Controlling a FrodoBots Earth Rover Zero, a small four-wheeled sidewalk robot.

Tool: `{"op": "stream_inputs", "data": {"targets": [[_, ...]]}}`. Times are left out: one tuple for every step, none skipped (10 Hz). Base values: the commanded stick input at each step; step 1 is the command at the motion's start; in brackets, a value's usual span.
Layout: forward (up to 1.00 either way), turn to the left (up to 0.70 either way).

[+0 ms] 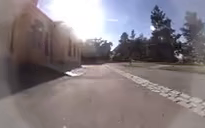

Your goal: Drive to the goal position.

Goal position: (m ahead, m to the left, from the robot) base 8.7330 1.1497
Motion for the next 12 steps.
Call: {"op": "stream_inputs", "data": {"targets": [[1.0,0.0],[1.0,0.0],[1.0,0.0],[1.0,0.0],[1.0,0.0],[1.0,0.0],[1.0,0.0],[1.0,0.0],[1.0,0.0],[1.0,0.0],[1.0,0.0],[1.0,0.0]]}}
